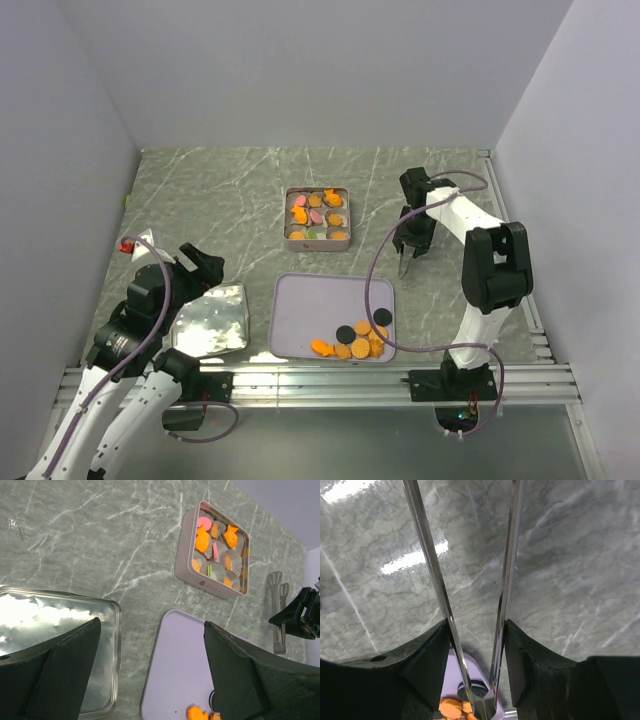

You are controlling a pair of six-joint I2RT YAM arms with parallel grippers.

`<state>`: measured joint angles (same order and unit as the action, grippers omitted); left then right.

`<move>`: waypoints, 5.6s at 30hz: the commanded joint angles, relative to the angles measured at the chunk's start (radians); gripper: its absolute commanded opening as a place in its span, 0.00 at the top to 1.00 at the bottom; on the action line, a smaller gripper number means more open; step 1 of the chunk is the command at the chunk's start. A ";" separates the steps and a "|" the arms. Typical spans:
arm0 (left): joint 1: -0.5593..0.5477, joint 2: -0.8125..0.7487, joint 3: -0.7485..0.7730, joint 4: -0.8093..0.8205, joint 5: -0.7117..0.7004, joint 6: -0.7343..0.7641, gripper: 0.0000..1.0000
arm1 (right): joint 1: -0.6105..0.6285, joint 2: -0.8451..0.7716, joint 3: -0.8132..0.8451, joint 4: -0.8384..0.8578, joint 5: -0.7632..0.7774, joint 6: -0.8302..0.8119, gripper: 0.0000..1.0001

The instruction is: Pack the cookies

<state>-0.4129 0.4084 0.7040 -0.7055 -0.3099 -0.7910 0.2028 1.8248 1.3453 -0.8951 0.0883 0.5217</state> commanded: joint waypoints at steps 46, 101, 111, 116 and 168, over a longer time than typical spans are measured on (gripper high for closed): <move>-0.023 1.050 0.091 0.000 0.212 0.036 0.57 | 0.044 -0.483 -0.215 -0.080 -0.059 0.021 0.18; 0.215 0.676 0.591 1.749 1.158 -1.117 1.00 | 0.193 -0.050 0.209 2.299 -1.090 1.712 0.15; 0.215 0.698 0.583 1.821 1.123 -1.189 1.00 | 0.256 -0.029 0.195 2.457 -1.085 1.813 0.20; 0.214 0.670 0.534 1.802 1.097 -1.174 1.00 | 0.274 -0.042 0.193 2.486 -1.099 1.819 0.34; 0.184 0.702 0.322 1.154 0.957 -0.777 0.32 | -0.009 -0.183 -0.027 2.264 -1.107 1.778 1.00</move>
<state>-0.2302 1.0836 0.9787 0.4950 0.6704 -1.6360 0.2207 1.6943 1.3453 1.3033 -1.0161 2.0068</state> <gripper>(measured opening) 0.670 0.187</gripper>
